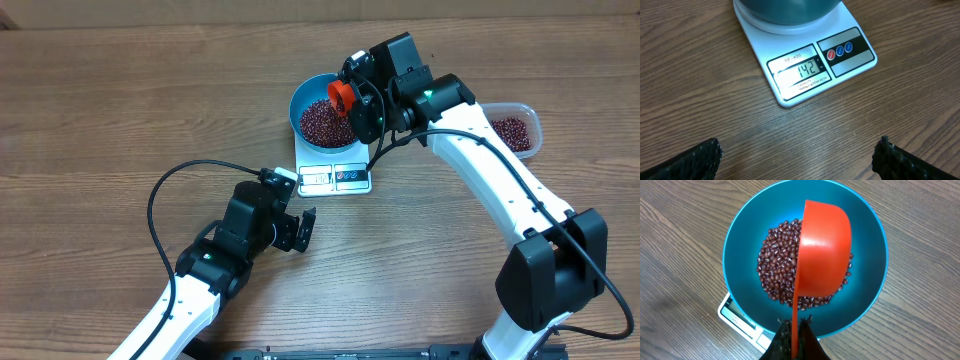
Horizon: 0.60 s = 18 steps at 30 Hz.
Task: Scoop item into bowl and weigh 150g on scale
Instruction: 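Keep tilting the scoop over the bowl to add a few beans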
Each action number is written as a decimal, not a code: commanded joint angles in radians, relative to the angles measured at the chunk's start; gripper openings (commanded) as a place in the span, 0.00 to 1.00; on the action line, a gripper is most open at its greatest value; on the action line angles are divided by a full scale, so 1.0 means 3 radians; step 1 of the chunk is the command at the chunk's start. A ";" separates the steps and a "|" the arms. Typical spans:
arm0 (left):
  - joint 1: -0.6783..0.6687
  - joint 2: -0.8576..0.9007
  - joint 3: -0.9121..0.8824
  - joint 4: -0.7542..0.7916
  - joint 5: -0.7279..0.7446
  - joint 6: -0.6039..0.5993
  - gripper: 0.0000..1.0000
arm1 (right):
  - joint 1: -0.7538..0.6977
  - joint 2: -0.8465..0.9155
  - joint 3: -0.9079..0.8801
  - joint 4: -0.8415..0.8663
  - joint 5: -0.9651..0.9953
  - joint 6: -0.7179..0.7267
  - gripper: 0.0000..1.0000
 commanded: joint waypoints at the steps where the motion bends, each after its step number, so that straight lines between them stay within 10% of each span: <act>1: 0.0014 0.0020 -0.0014 0.0003 -0.0024 -0.0046 0.99 | 0.0003 -0.0006 0.0104 0.0025 0.0071 -0.0062 0.04; 18: 0.0014 0.0020 -0.0014 0.0001 -0.0024 -0.0046 1.00 | 0.0003 -0.0006 0.0104 0.0027 0.0207 -0.0182 0.04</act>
